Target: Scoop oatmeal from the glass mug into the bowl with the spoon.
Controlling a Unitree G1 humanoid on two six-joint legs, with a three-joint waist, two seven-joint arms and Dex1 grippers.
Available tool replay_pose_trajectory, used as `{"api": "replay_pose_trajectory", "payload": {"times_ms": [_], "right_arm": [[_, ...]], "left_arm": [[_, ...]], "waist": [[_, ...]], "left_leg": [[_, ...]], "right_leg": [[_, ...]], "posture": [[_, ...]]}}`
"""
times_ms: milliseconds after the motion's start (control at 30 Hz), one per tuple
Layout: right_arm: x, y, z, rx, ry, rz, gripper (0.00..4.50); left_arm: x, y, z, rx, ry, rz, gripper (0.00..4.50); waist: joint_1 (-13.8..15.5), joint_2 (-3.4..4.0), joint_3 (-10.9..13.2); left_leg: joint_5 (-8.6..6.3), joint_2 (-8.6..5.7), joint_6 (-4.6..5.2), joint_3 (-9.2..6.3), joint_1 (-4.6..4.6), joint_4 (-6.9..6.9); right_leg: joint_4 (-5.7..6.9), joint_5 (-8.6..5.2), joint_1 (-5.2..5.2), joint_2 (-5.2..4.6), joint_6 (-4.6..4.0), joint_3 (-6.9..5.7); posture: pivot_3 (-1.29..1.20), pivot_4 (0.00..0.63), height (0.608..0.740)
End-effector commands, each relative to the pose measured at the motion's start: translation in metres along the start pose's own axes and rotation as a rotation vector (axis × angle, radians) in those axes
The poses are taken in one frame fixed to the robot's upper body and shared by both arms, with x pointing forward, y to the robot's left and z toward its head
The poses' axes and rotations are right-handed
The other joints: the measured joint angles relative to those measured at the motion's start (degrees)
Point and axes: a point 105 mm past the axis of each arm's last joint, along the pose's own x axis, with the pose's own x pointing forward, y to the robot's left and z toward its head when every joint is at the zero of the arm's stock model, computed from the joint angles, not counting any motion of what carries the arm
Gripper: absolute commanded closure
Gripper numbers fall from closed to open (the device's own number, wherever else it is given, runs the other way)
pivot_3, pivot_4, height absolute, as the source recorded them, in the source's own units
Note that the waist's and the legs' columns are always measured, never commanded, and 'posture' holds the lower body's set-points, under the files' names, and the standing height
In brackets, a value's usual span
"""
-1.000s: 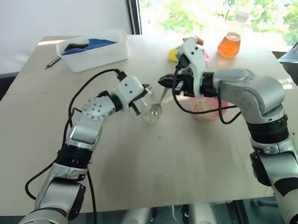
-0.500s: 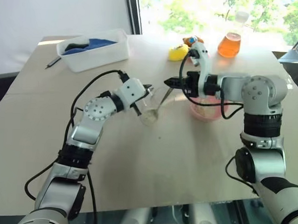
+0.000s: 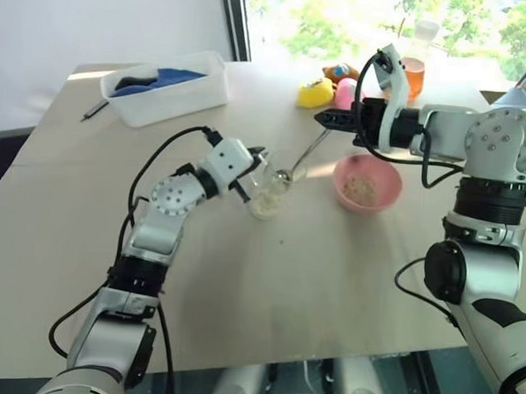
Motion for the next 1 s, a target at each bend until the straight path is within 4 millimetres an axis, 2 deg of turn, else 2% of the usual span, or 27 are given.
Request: {"api": "replay_pose_trajectory", "payload": {"times_ms": [33, 267, 500, 1000], "right_arm": [[-0.014, 0.002, 0.019, 0.002, -0.057, -0.012, 4.5], [-0.03, -0.01, 0.027, 0.107, -0.085, -0.053, 4.5], [-0.036, -0.016, 0.034, 0.185, -0.125, -0.06, 4.5], [-0.044, -0.033, 0.034, 0.372, -0.183, -0.067, 4.5]], "left_arm": [[0.0, 0.003, 0.001, -0.005, -0.022, 0.032, 4.4], [0.009, -0.003, 0.006, 0.01, -0.045, 0.031, 4.4], [0.017, -0.005, 0.009, 0.018, -0.066, 0.045, 4.4], [0.027, 0.008, 0.017, -0.045, -0.215, 0.199, 4.4]], "waist": [[0.1, 0.0, 0.0], [0.2, 0.0, 0.0], [0.2, 0.0, 0.0], [0.2, 0.0, 0.0]], "left_leg": [[0.0, 0.0, 0.0, 0.0, 0.0, 0.0], [0.0, -0.01, 0.0, 0.0, -0.01, 0.01], [0.0, -0.01, 0.0, 0.01, -0.02, 0.0], [0.0, -0.03, 0.01, 0.03, -0.1, 0.02]], "right_leg": [[0.0, 0.0, 0.0, 0.0, 0.0, 0.0], [0.0, 0.0, 0.01, -0.03, 0.0, -0.01], [0.01, 0.0, 0.0, -0.04, 0.0, 0.0], [0.04, 0.0, -0.08, -0.08, 0.01, 0.02]], "posture": [[0.0, 0.15, 0.74], [0.0, 0.15, 0.74], [0.0, 0.15, 0.74], [0.0, 0.15, 0.74]]}}
